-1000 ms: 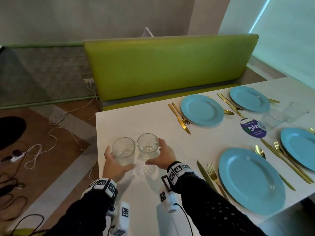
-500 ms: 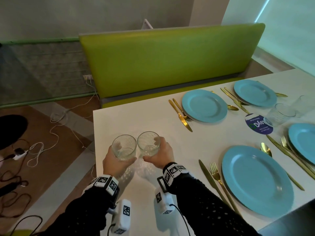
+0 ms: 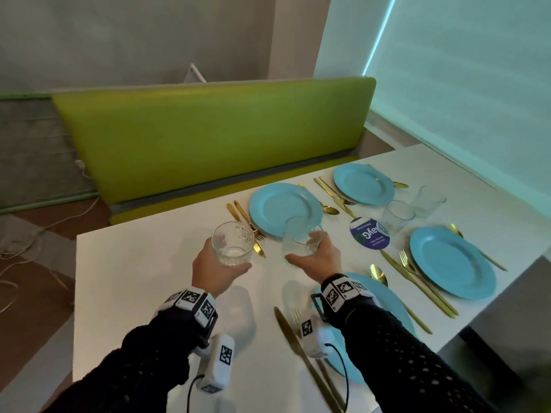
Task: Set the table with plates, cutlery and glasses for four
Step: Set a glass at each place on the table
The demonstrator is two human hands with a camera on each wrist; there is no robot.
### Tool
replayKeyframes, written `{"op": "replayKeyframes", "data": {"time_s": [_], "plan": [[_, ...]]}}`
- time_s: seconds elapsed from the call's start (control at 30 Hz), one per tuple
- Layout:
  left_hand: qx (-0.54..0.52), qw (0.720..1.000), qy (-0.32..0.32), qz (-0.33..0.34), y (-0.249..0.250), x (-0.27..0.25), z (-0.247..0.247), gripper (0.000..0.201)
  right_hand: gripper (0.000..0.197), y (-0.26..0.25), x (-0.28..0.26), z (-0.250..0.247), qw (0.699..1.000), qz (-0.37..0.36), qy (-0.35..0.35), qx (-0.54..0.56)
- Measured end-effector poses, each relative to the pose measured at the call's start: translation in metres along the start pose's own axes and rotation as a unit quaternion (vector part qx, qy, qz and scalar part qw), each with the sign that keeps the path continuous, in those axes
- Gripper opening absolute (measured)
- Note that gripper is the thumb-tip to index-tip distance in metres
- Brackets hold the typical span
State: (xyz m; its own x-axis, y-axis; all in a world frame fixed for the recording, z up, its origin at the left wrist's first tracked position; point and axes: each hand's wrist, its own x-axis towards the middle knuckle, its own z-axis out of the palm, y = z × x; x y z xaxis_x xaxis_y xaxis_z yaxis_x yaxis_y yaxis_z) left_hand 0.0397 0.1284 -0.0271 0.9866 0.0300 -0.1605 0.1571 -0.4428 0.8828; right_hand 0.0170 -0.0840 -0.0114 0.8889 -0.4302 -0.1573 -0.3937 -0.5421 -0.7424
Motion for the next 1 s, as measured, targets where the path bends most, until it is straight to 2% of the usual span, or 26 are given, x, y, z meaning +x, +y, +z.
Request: {"op": "replayKeyframes", "data": {"time_s": [0.13, 0.33, 0.6, 1.0], "plan": [[0.012, 0.999, -0.038, 0.020, 0.031, 0.007, 0.051, 0.085, 0.073, 0.041, 0.031, -0.048, 0.997, 0.072, 0.037, -0.015], [0.022, 0.997, -0.069, 0.025, 0.055, 0.019, 0.110, 0.087, 0.080, 0.087, 0.075, -0.085, 0.988, 0.125, 0.065, -0.055], [0.064, 0.994, -0.084, 0.018, 0.058, 0.034, 0.150, 0.089, 0.082, 0.113, 0.113, -0.094, 0.987, 0.147, 0.044, -0.050], [0.064, 0.993, -0.100, -0.005, 0.054, 0.042, 0.172, 0.091, 0.085, 0.130, 0.121, -0.082, 0.988, 0.144, 0.054, -0.023]]}}
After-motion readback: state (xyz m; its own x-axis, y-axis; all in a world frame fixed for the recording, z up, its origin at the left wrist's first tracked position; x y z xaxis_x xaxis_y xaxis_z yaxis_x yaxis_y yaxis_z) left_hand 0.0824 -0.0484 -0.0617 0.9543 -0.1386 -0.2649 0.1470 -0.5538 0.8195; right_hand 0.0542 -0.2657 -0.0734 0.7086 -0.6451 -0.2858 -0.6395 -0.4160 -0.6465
